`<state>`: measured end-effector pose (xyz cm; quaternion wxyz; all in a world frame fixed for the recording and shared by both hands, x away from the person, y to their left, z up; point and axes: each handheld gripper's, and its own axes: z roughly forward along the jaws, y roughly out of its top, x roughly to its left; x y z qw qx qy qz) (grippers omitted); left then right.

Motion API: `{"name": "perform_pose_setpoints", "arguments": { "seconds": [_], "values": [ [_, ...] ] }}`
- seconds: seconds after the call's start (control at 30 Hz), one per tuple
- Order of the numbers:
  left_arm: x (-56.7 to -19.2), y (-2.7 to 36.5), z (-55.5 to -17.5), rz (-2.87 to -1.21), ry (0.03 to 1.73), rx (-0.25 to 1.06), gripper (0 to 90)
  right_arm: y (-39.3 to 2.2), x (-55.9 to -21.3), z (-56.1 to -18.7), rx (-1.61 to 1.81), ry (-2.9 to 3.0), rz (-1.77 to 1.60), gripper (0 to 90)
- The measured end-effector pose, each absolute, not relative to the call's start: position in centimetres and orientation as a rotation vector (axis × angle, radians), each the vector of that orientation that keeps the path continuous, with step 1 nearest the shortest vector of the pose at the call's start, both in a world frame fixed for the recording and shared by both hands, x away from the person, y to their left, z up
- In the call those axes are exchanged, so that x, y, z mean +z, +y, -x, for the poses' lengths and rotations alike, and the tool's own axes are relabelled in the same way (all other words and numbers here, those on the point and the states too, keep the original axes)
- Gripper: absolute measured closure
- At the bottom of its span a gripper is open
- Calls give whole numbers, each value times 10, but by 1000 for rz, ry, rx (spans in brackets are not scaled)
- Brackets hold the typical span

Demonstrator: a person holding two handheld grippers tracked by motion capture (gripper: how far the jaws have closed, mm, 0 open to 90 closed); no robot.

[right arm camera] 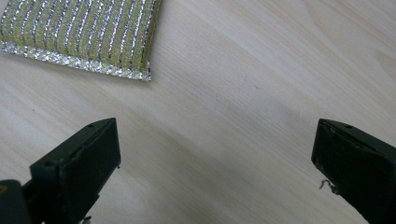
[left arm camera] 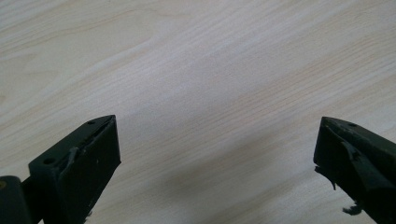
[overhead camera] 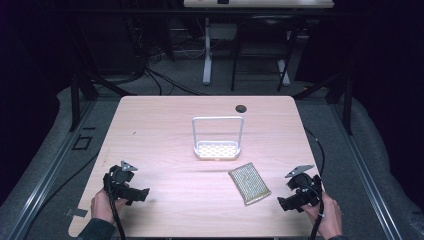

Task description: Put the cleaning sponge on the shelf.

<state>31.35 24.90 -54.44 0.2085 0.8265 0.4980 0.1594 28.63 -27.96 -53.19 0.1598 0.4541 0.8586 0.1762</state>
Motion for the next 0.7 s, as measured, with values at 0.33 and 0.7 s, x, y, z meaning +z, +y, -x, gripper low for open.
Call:
{"name": "perform_pose_setpoints", "arguments": {
  "seconds": [0.33, 0.7],
  "values": [
    [-544, 248, -314, -2296, 1375, 449, 2, -268, -530, -284, 567, 2466, -1287, 1],
    [-545, 247, -315, -2310, 1354, 431, 15, -241, -535, -289, 636, 2549, -1249, 0]
  ]
}}
